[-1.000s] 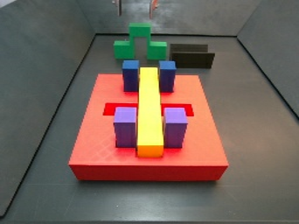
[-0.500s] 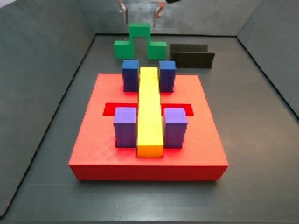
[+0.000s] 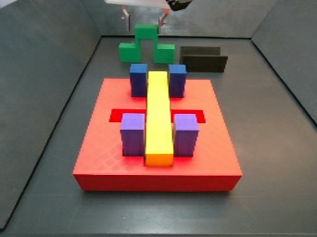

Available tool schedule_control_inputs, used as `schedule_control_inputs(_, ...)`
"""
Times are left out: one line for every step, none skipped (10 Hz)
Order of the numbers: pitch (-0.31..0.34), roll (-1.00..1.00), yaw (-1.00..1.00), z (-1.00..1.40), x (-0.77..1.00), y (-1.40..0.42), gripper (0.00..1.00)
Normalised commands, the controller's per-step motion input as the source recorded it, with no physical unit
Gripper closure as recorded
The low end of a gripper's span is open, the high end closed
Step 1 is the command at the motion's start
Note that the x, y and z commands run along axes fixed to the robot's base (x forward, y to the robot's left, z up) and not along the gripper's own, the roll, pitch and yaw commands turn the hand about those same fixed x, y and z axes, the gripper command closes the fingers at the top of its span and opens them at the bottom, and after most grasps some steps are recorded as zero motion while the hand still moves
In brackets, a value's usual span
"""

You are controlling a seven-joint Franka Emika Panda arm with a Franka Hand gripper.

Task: Pick up the green object. Move up. Move to above the board. Insert the green object.
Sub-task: Pick up the green object.

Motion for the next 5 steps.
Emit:
schedule_control_inputs(-0.009, 0.0, 0.13, -0.09, -0.05, -0.03, 0.0)
schedule_control_inputs(0.0, 0.02, 0.15, -0.08, 0.0, -0.13, 0.0)
schedule_control_inputs(0.0, 0.07, 0.15, -0.01, 0.0, -0.22, 0.0)
schedule_control_inputs(0.0, 0.06, 0.13, -0.01, 0.0, -0.18, 0.0)
schedule_control_inputs(0.0, 0.0, 0.06, 0.0, 0.0, -0.02, 0.0)
